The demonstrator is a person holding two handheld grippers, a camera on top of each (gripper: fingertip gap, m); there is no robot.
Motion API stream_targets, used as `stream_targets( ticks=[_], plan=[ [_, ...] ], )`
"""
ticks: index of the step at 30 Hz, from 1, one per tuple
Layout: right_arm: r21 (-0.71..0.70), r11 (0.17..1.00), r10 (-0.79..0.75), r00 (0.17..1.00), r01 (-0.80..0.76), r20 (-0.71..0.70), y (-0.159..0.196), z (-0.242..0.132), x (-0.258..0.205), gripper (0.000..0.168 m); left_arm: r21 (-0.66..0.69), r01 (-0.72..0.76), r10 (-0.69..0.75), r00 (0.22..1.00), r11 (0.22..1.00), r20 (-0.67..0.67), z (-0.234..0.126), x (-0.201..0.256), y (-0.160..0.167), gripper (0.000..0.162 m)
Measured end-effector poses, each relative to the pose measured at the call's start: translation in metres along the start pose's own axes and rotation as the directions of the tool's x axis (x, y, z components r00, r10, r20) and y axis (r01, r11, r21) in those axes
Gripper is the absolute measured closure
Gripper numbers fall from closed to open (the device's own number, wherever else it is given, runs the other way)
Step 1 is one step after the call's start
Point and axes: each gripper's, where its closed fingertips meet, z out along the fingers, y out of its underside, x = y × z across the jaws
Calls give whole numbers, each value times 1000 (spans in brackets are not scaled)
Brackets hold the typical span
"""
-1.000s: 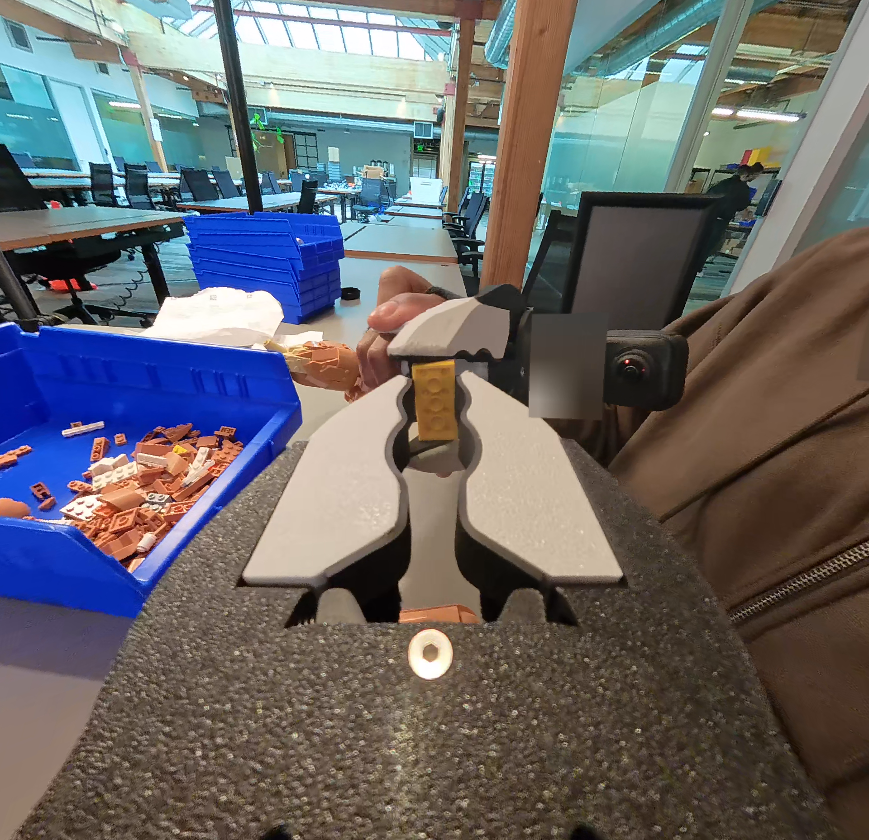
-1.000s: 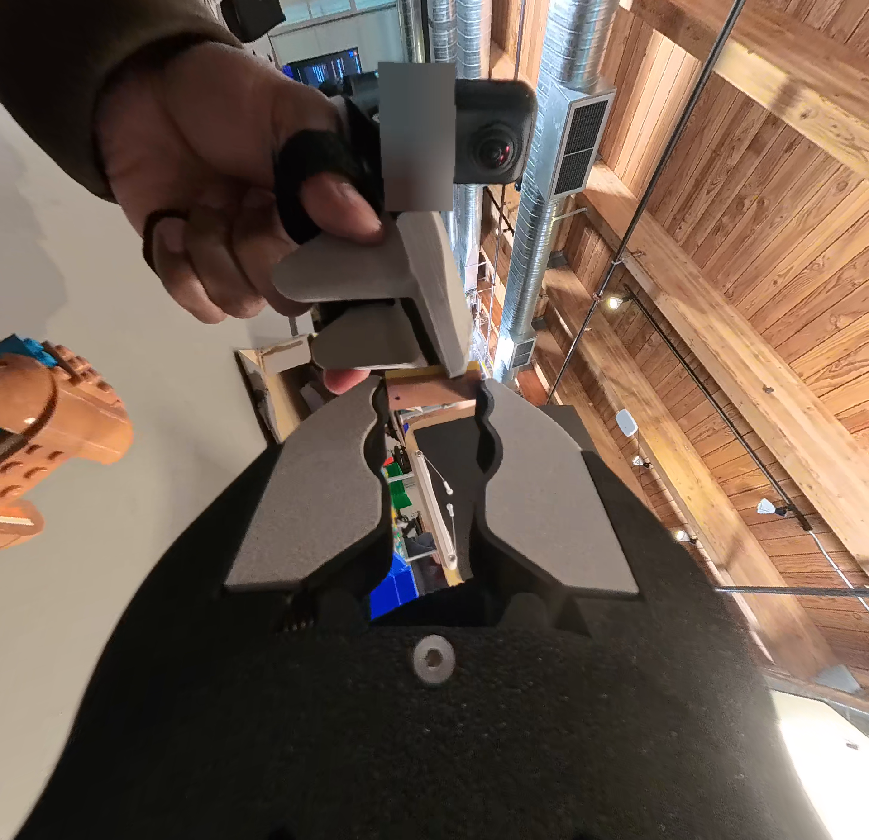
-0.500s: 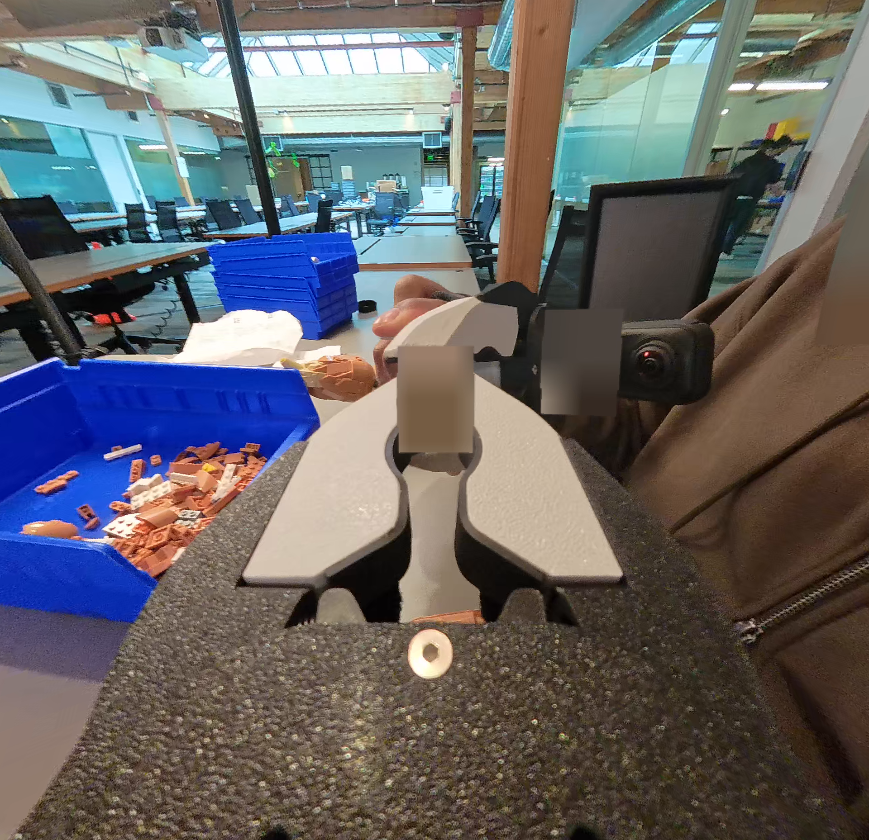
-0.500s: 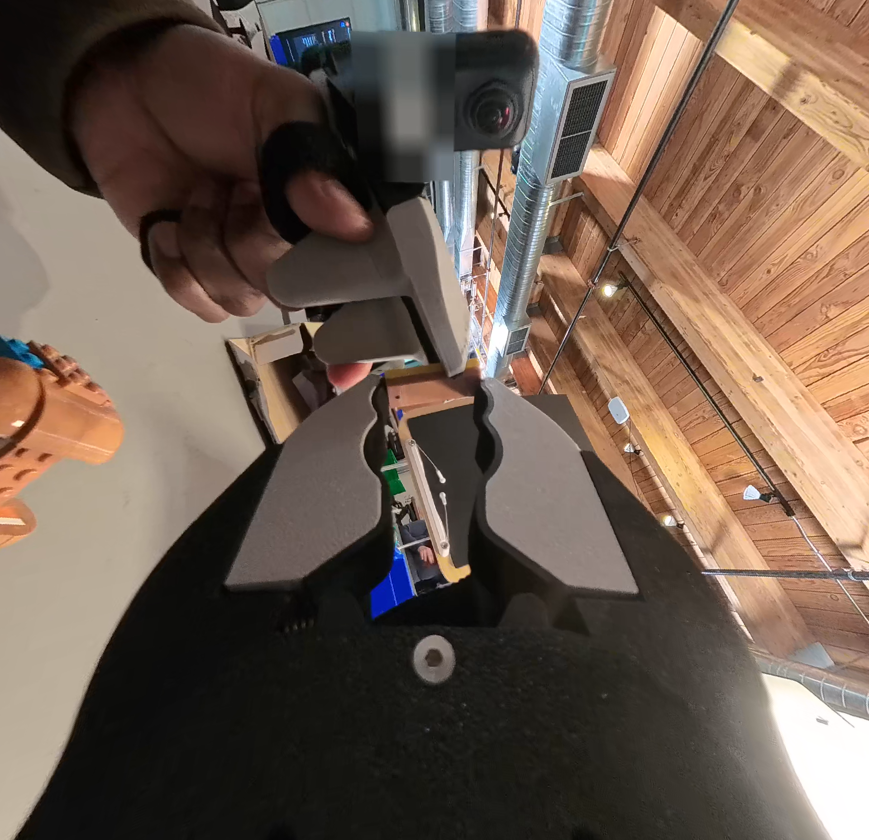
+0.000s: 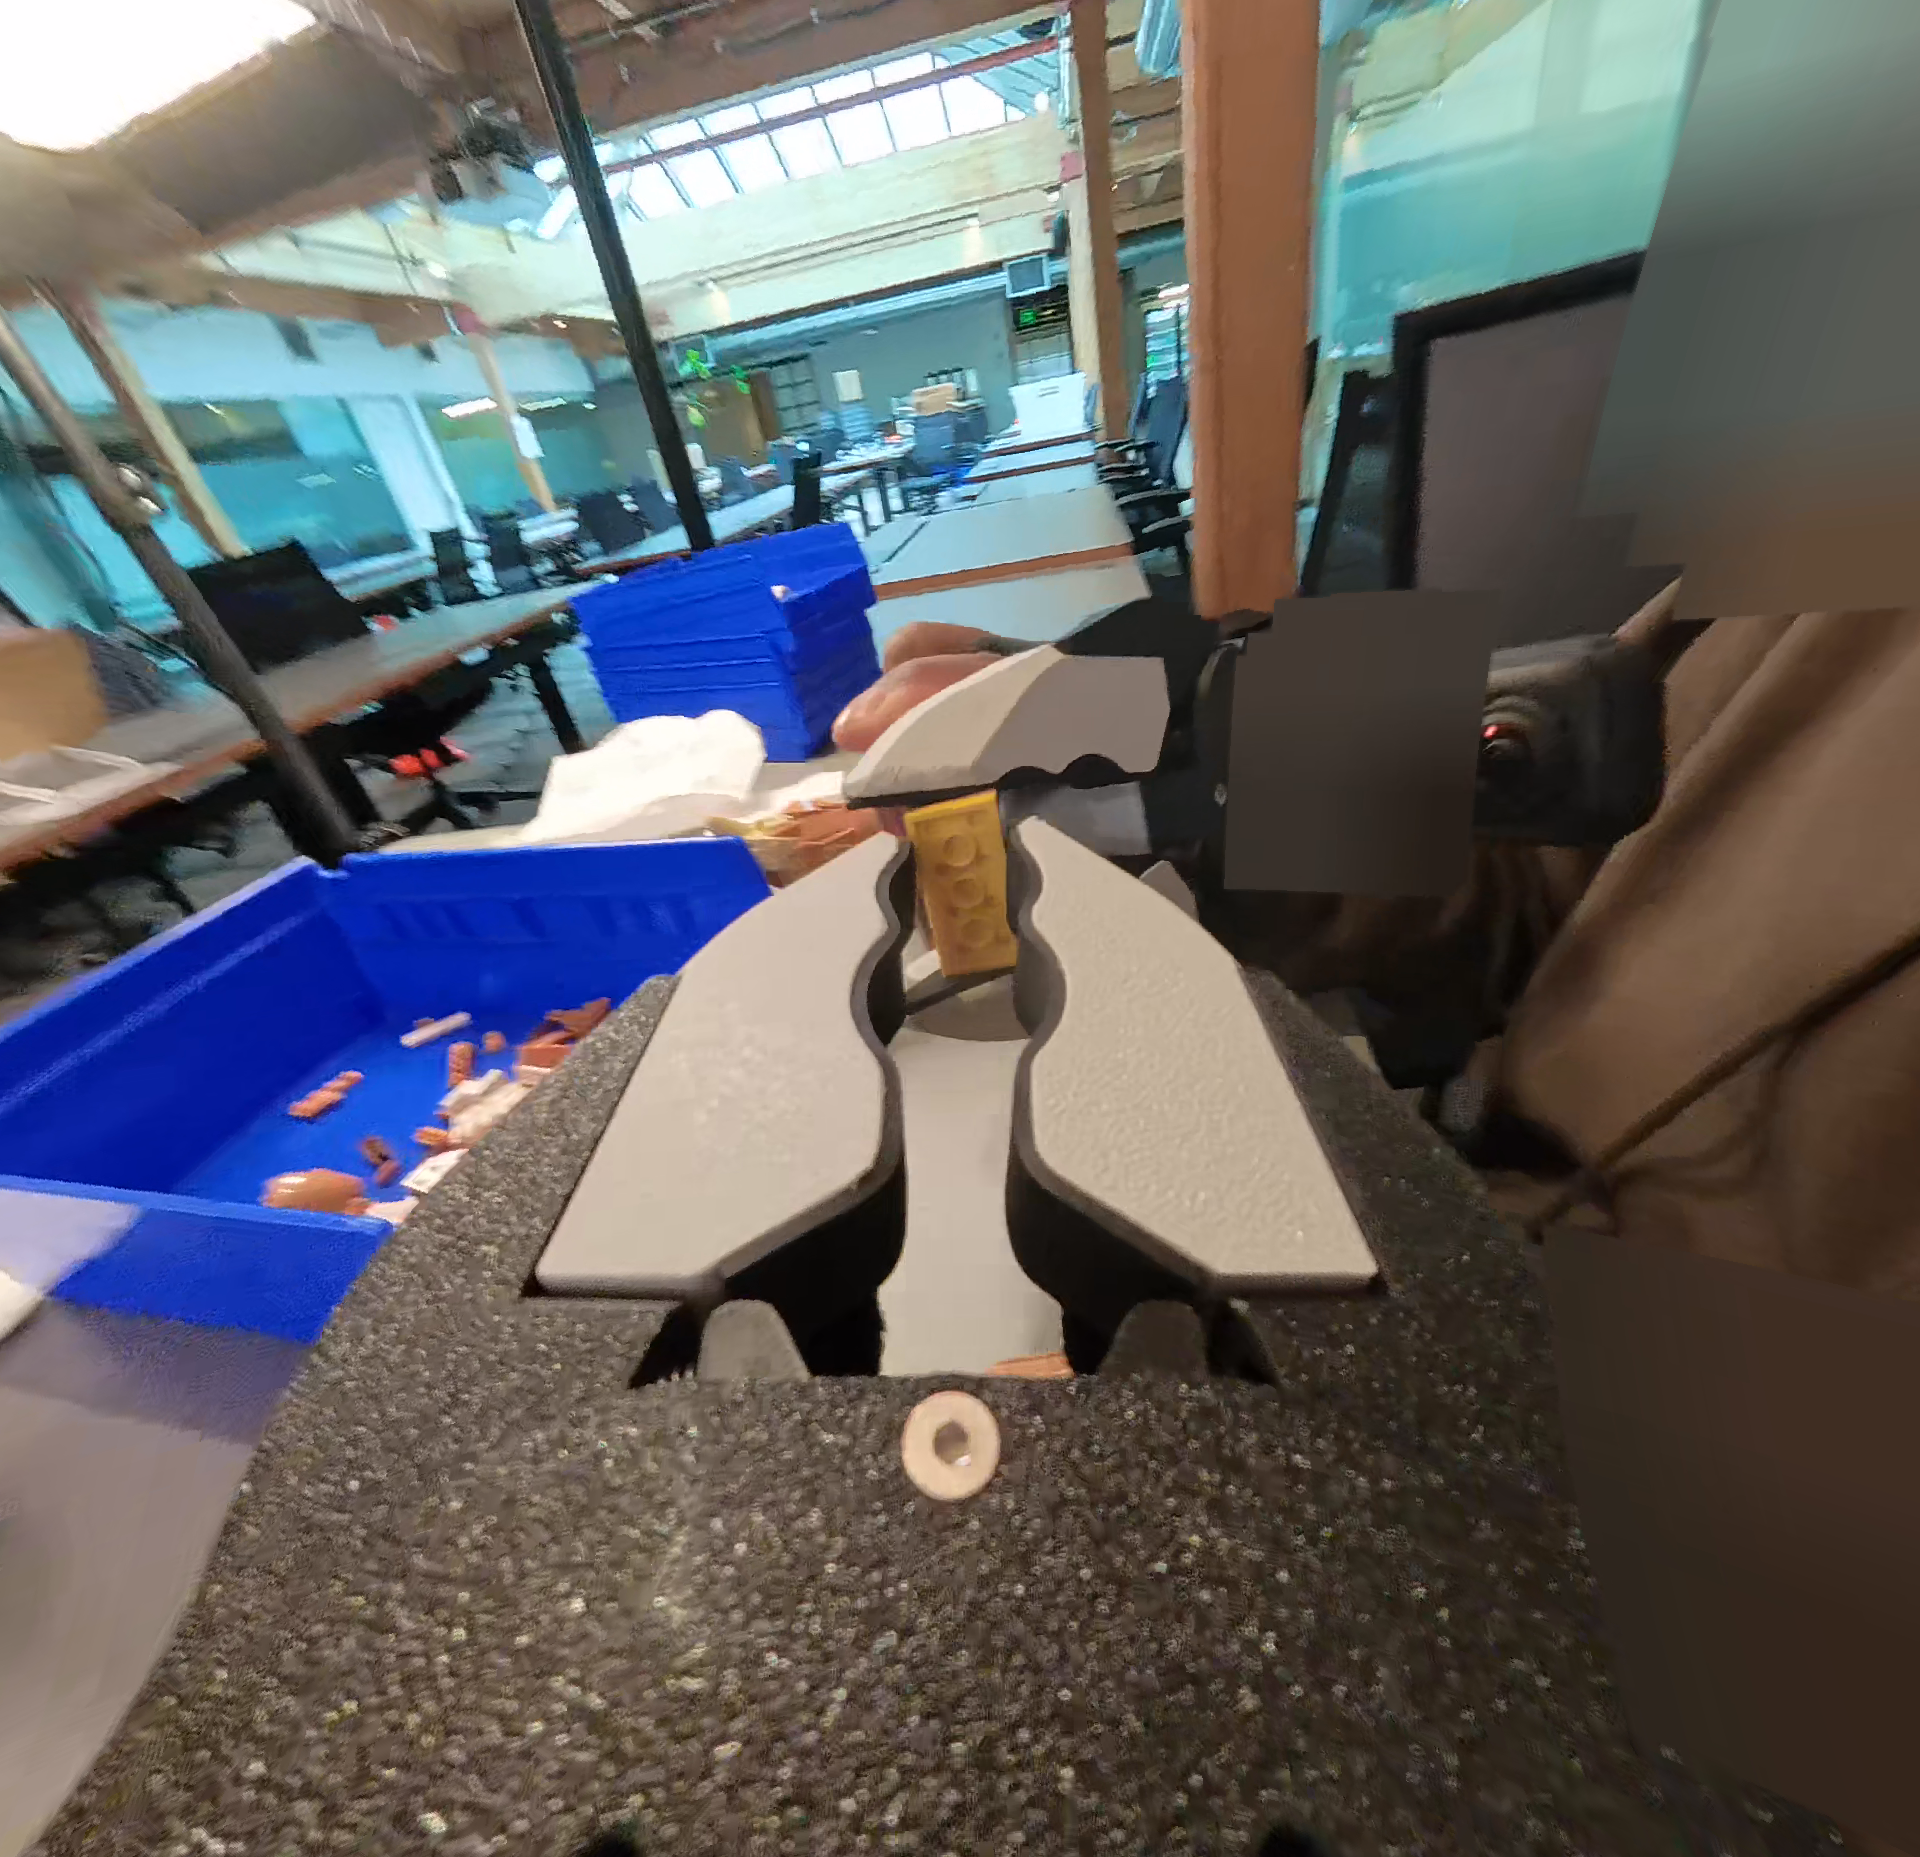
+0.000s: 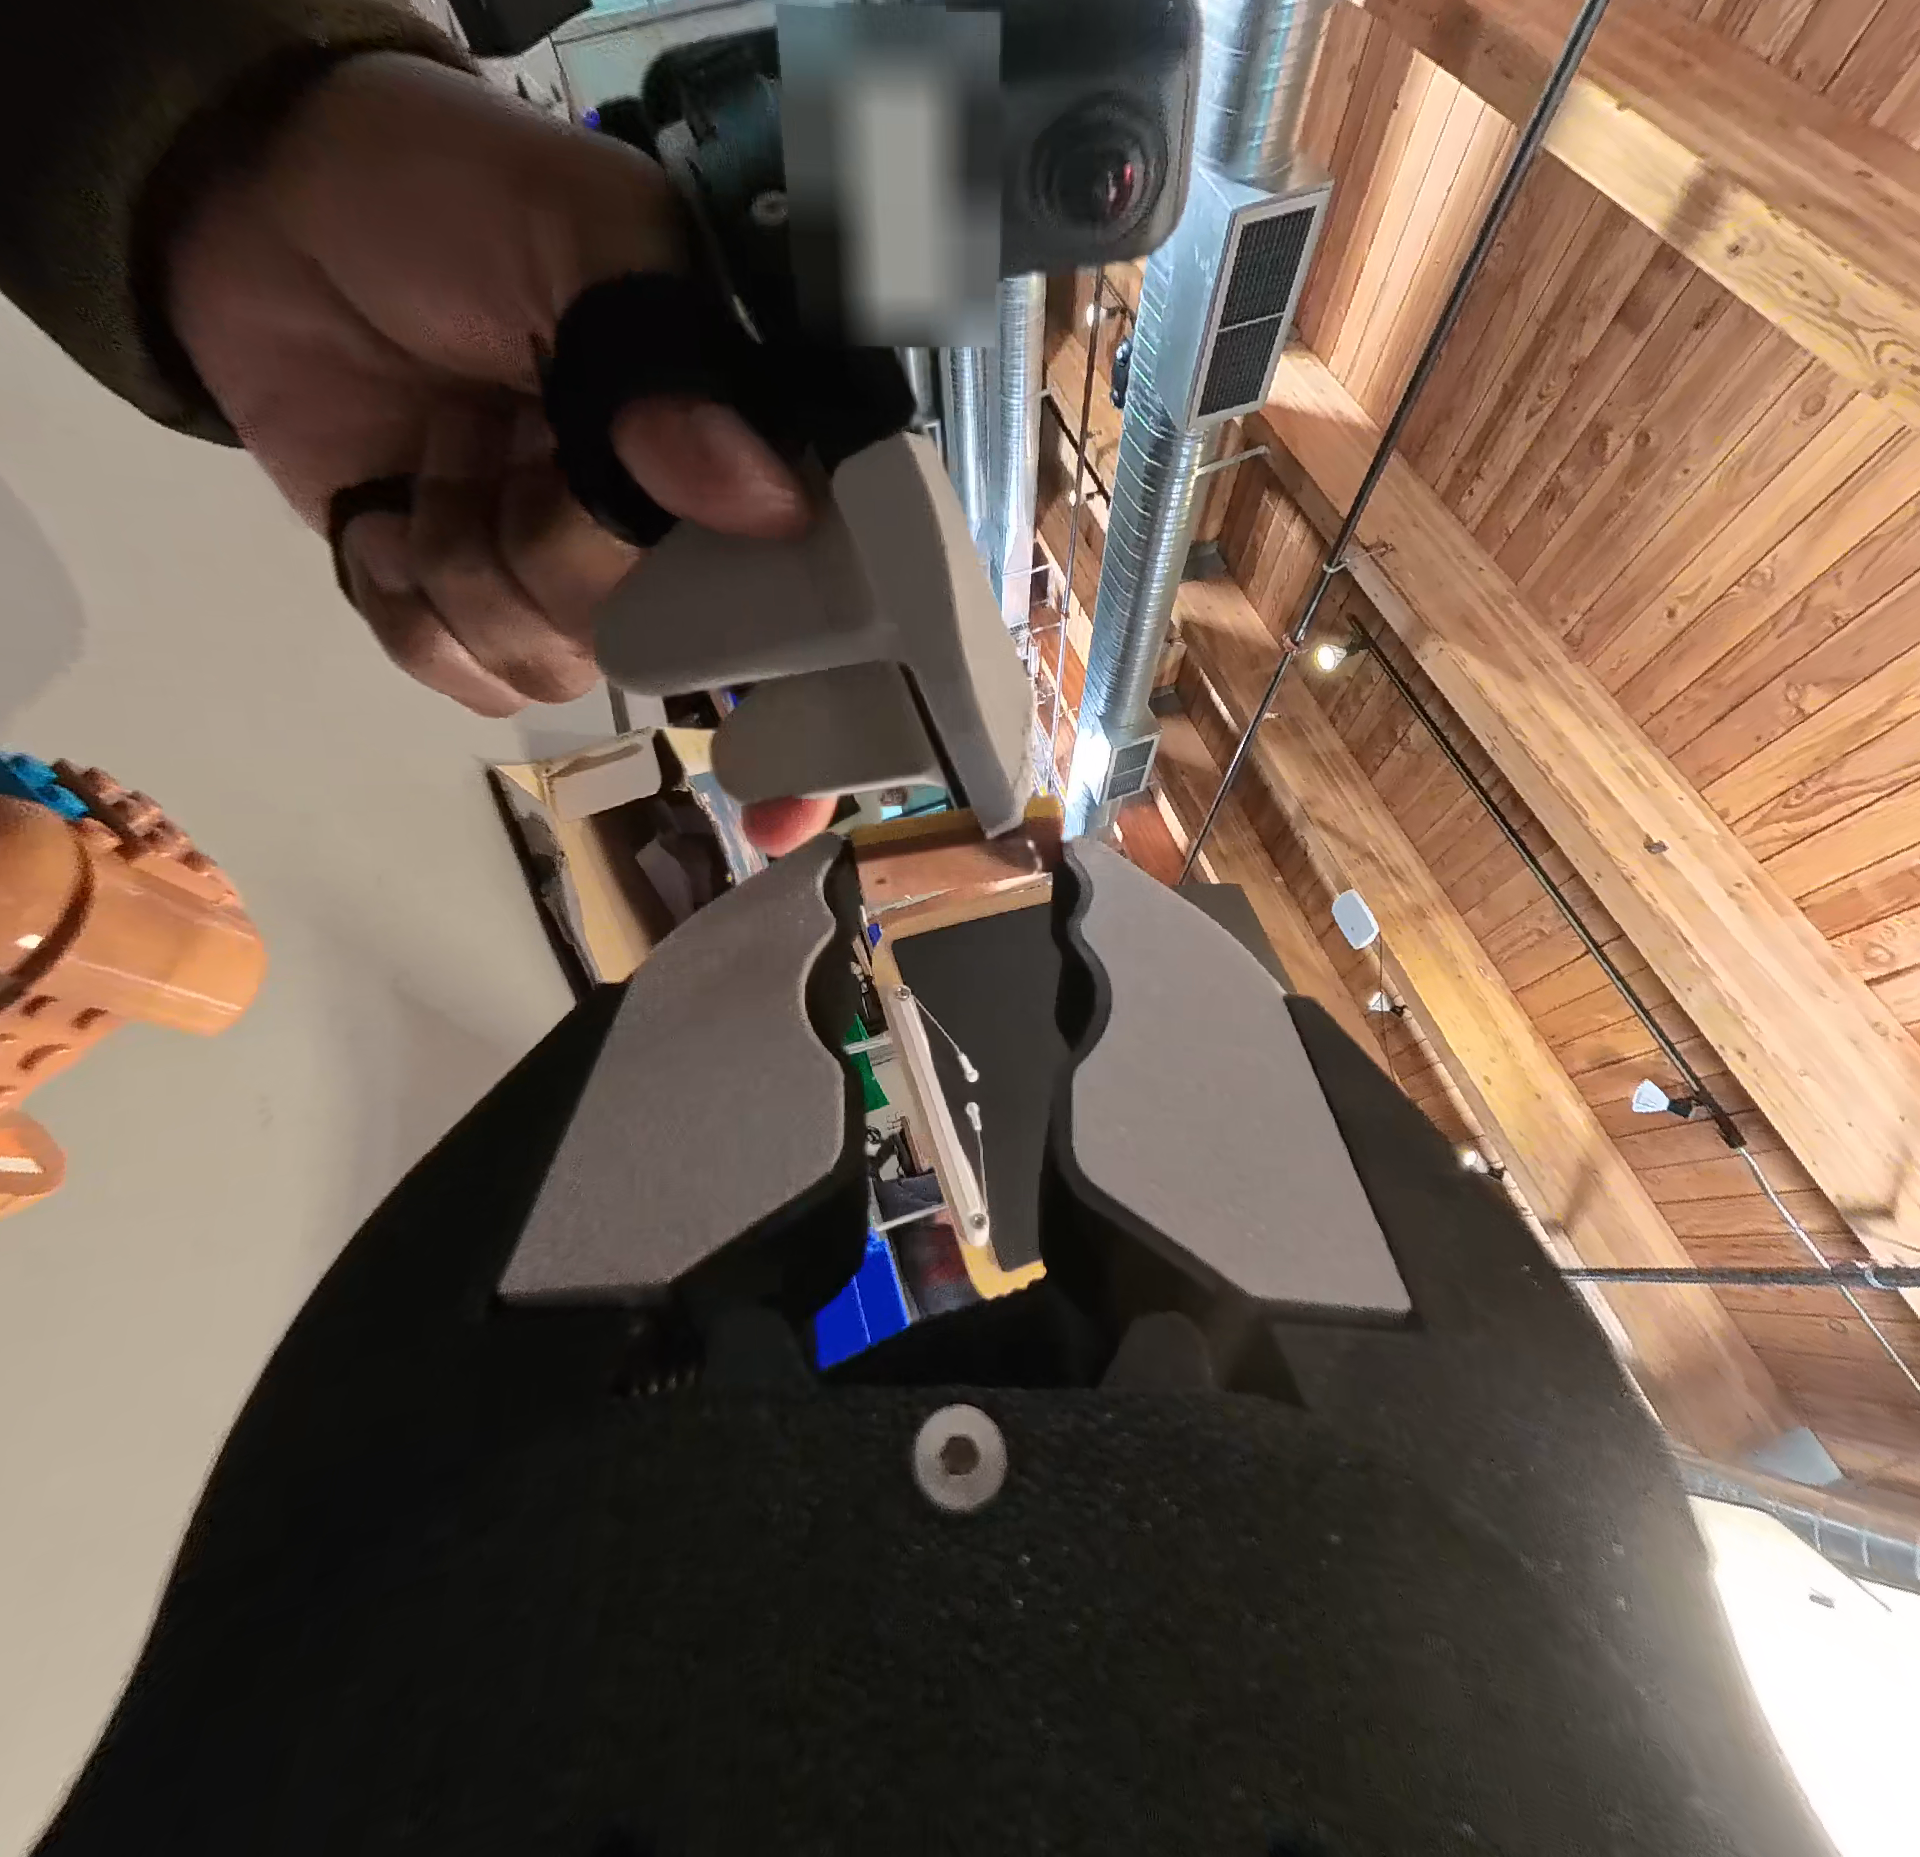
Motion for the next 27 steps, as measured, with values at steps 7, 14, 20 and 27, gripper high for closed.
stream_targets(
  ticks=[7,14,20,27],
  plan=[
    [1,1000,13,1000,-13,-3,4,0,2,130,18,67,-67,997,998,-31,-3,0,-3,146],
    [-25,998,-66,998,65,-2,3,3,-4,125,-22,67,-68,997,998,-35,1,2,4,146],
    [-61,993,-101,995,100,-15,8,3,-2,132,-38,28,-29,999,999,-20,4,5,6,146],
    [-117,985,-127,992,124,-22,13,6,-1,133,-39,6,-6,1000,999,17,3,0,7,146]
  ],
)
